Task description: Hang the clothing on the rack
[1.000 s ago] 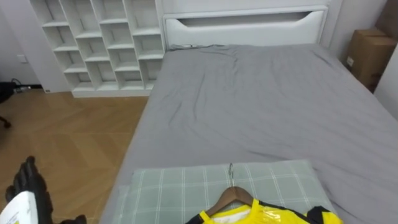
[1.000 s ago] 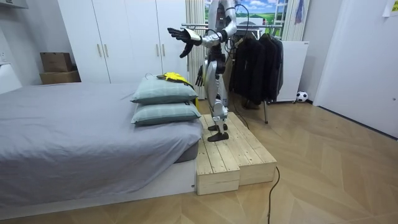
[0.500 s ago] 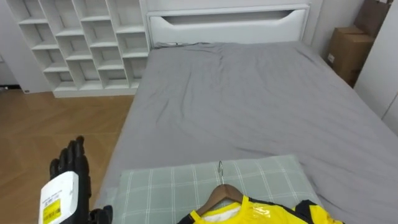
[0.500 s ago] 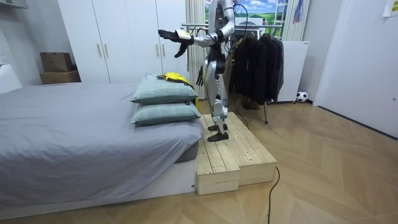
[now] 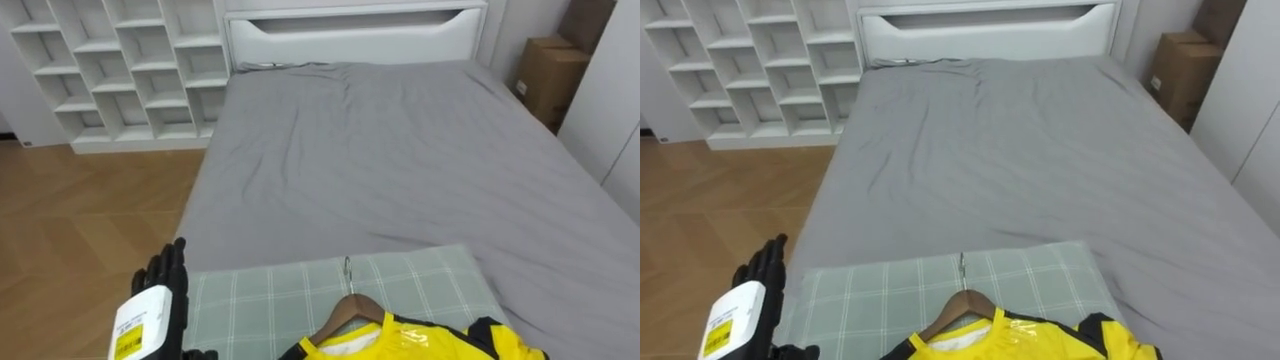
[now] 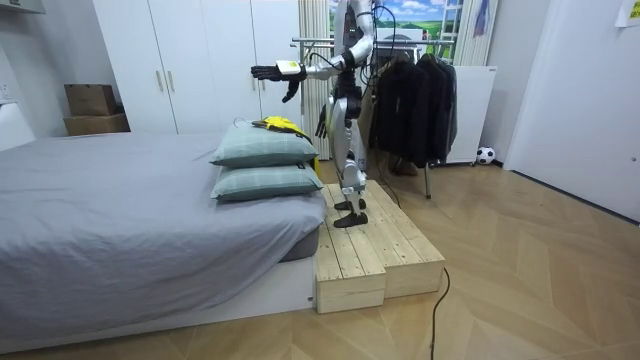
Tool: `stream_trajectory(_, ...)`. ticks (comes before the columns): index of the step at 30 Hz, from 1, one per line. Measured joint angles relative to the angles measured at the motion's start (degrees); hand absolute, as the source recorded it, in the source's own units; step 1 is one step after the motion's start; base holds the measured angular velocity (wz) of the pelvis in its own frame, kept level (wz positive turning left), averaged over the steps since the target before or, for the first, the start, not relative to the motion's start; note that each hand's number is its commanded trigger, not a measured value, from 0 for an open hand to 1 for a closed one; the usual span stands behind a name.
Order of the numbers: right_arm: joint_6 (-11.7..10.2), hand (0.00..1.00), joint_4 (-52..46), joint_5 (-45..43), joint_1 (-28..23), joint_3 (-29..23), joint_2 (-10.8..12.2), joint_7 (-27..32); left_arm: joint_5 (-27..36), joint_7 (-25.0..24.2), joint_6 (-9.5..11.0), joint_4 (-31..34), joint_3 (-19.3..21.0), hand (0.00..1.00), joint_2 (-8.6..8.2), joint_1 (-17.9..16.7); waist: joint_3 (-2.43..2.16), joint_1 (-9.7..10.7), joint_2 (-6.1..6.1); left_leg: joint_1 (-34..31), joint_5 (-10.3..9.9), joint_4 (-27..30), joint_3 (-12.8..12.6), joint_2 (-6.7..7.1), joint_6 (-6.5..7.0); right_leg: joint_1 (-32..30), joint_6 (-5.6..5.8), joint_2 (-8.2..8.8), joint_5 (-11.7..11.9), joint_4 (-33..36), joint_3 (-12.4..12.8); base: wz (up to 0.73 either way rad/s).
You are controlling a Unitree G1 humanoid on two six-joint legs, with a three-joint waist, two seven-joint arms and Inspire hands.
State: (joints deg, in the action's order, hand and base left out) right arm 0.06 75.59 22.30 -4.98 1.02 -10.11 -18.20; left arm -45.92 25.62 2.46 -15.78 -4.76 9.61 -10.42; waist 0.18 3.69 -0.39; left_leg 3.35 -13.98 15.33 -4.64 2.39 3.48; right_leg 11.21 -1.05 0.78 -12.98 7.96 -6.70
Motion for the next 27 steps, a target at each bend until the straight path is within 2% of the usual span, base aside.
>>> stream_trajectory(6,0.0,0.00,-0.1,0.0,0.4,0.1,0.3,0.0,0.4,-1.2,0.0,-0.1,-0.1,0.00,-0.30,0.2,0.21,1.1,-0.32,0.0,0.0,-0.2,-0.1,-0.02,0.00,-0.1,0.00,-0.03,0.0,0.0,0.3,0.00)
stream_trajectory(10,0.0,0.00,-0.2,0.0,0.4,0.4,0.4,0.2,0.4,-2.1,0.0,-1.1,-0.8,0.00,-2.00,0.5,0.21,1.0,-0.48,0.3,0.0,-0.6,-0.6,-0.11,0.00,-0.3,0.00,-0.01,0.0,0.1,0.4,-0.04)
stream_trajectory(12,0.0,0.00,-0.3,-0.2,0.5,0.7,0.5,0.4,0.4,-3.3,-0.1,-2.2,-1.5,0.00,-2.15,0.9,0.21,1.1,-0.55,0.3,0.0,-0.6,-0.9,-0.21,0.00,-0.4,0.00,-0.04,0.0,0.2,0.6,-0.08)
stream_trajectory(17,0.0,0.00,-0.8,-0.2,0.5,1.3,0.7,0.6,0.3,-5.4,-0.8,-2.5,-3.6,0.00,-2.53,0.9,0.16,1.0,-0.96,0.3,0.0,-0.7,-1.5,-0.49,-0.02,-0.5,0.00,-0.17,0.0,0.6,0.8,-0.05)
stream_trajectory(21,0.0,0.00,-1.0,-0.2,0.5,1.6,0.7,0.6,0.3,-6.2,-1.5,-4.3,-4.5,0.00,-2.72,0.9,-0.23,1.1,-1.02,0.3,0.0,-0.6,-1.7,-0.56,-0.02,-1.0,0.00,-0.22,0.0,0.7,1.4,-0.02)
stream_trajectory(24,0.0,0.00,-0.9,-0.2,0.5,1.7,0.8,0.6,0.3,-6.7,-2.4,-4.7,-4.5,0.00,-3.09,0.9,-0.24,1.1,-1.02,0.2,0.0,-0.7,-1.8,-0.57,-0.02,-1.1,0.00,-0.24,0.0,0.8,1.7,-0.01)
stream_trajectory(27,0.0,0.00,-0.8,-0.1,0.5,1.7,0.8,0.6,0.3,-7.2,-2.4,-4.9,-4.5,0.00,-3.36,0.9,-0.28,1.0,-0.91,0.2,0.0,-0.7,-1.9,-0.57,-0.02,-1.2,0.00,-0.22,0.0,0.8,1.9,-0.01)
